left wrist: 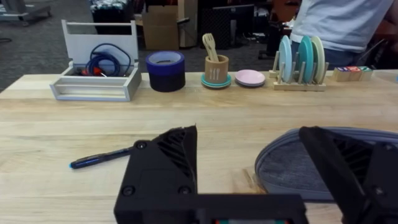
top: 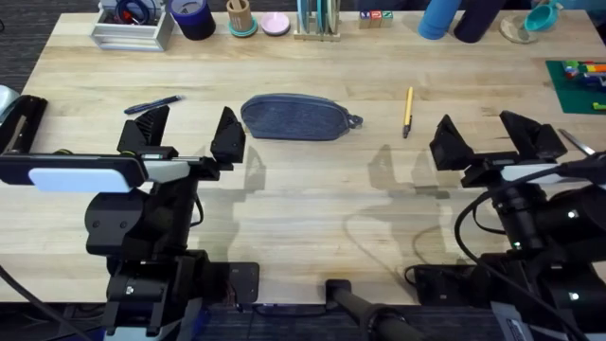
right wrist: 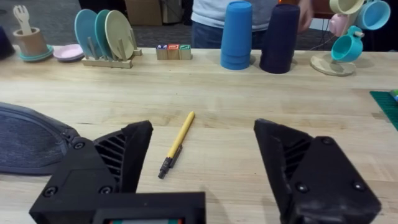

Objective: Unzip the bag, pick up the pens from the table one at a time and place them inside, then zip the bag closed.

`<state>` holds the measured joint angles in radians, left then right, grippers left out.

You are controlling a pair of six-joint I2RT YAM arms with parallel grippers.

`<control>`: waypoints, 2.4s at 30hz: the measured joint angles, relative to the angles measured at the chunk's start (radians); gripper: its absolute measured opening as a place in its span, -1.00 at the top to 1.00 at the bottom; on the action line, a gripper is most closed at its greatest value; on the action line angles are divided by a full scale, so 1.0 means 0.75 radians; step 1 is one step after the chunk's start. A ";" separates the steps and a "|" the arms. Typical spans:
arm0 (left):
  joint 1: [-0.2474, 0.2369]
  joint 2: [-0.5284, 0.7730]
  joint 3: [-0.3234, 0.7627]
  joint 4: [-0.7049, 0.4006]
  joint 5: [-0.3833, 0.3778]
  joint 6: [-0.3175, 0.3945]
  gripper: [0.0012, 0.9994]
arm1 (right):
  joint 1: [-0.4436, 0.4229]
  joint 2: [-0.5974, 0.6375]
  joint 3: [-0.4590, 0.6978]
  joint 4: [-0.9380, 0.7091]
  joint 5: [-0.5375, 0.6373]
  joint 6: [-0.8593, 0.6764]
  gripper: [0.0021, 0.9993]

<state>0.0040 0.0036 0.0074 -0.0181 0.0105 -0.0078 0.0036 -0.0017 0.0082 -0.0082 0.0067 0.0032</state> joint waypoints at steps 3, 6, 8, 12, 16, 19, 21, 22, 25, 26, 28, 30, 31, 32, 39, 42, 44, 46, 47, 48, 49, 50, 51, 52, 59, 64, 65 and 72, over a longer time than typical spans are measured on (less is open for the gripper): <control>0.000 0.000 0.000 0.000 -0.001 0.001 -0.99 | 0.000 0.000 0.000 0.000 -0.001 0.000 -0.99; 0.000 0.000 0.000 0.000 -0.001 0.001 -0.99 | 0.000 0.000 0.000 0.000 -0.001 0.000 -0.99; 0.000 0.000 0.000 0.000 0.000 0.001 -0.99 | 0.000 0.000 0.000 0.000 -0.001 0.000 -0.99; 0.000 0.000 0.000 0.000 -0.001 0.001 -0.99 | 0.000 0.000 0.000 0.001 0.000 0.000 -0.99; 0.000 0.000 0.000 0.000 -0.001 0.001 -0.99 | 0.000 0.000 0.000 0.006 -0.001 0.000 -0.99; 0.000 0.000 0.000 0.000 -0.001 0.001 -0.99 | 0.000 0.000 0.000 0.008 -0.001 0.000 -0.99; 0.000 0.000 0.000 0.000 -0.001 0.001 -0.99 | 0.000 0.000 0.000 0.007 -0.001 0.001 -0.99; 0.000 0.000 0.000 0.000 -0.001 0.001 -0.99 | 0.000 0.000 0.000 0.006 -0.001 0.005 -0.99; 0.000 0.000 0.001 -0.001 -0.001 0.001 -0.99 | 0.000 0.002 0.013 -0.027 -0.004 0.023 -0.99; 0.000 0.000 0.002 -0.003 -0.001 0.001 -0.99 | 0.000 0.002 0.029 -0.061 -0.005 0.026 -0.99; 0.000 0.000 0.012 -0.029 -0.003 0.000 -0.99 | 0.000 0.002 0.076 -0.150 -0.006 0.032 -0.99; 0.000 0.000 0.041 -0.079 -0.012 -0.008 -0.99 | 0.000 0.002 0.130 -0.233 -0.006 0.035 -0.99; 0.000 0.000 0.065 -0.112 -0.018 -0.018 -0.99 | 0.000 0.002 0.164 -0.270 -0.005 0.036 -0.99; 0.000 0.002 0.094 -0.145 -0.023 -0.028 -0.99 | 0.000 0.002 0.198 -0.305 -0.005 0.036 -0.99; 0.000 0.098 0.341 -0.367 -0.046 -0.056 -0.99 | 0.000 0.082 0.404 -0.422 -0.005 0.036 -0.99; 0.000 0.190 0.462 -0.449 -0.050 -0.061 -0.99 | 0.000 0.177 0.501 -0.484 -0.006 0.036 -0.99; 0.000 0.260 0.542 -0.483 -0.050 -0.062 -0.99 | 0.000 0.255 0.574 -0.539 -0.005 0.036 -0.99; 0.000 0.335 0.626 -0.521 -0.050 -0.064 -0.99 | 0.000 0.332 0.643 -0.590 -0.005 0.036 -0.99; 0.000 0.375 0.668 -0.539 -0.050 -0.065 -0.99 | 0.000 0.380 0.687 -0.623 -0.005 0.036 -0.99; 0.000 0.413 0.708 -0.560 -0.050 -0.066 -0.99 | 0.000 0.420 0.724 -0.650 -0.005 0.036 -0.99; 0.000 0.448 0.746 -0.585 -0.050 -0.066 -0.99 | 0.000 0.467 0.767 -0.679 -0.005 0.036 -0.99; 0.000 0.489 0.789 -0.618 -0.050 -0.066 -0.99 | 0.000 0.513 0.810 -0.706 -0.005 0.036 -0.99; 0.000 0.525 0.825 -0.644 -0.050 -0.067 -0.99 | 0.000 0.555 0.851 -0.731 -0.005 0.036 -0.99; 0.000 0.563 0.865 -0.678 -0.050 -0.068 -0.99 | 0.000 0.601 0.898 -0.766 -0.005 0.036 -0.99; 0.000 0.834 1.123 -0.908 -0.049 -0.070 -0.99 | 0.000 0.885 1.193 -1.025 -0.006 0.036 -0.99; 0.000 1.011 1.293 -1.029 -0.029 -0.070 -0.99 | 0.000 1.086 1.390 -1.199 -0.006 0.036 -0.99; 0.000 1.041 1.323 -1.049 -0.023 -0.070 -0.99 | 0.000 1.124 1.424 -1.228 -0.006 0.036 -0.99; 0.000 1.274 1.500 -1.190 0.038 -0.070 -0.99 | 0.000 1.407 1.638 -1.415 -0.012 0.036 -0.99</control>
<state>0.0040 0.9593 1.1321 -0.9108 0.0387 -0.0605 0.0036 1.0538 1.2366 -1.0695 -0.0025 0.0302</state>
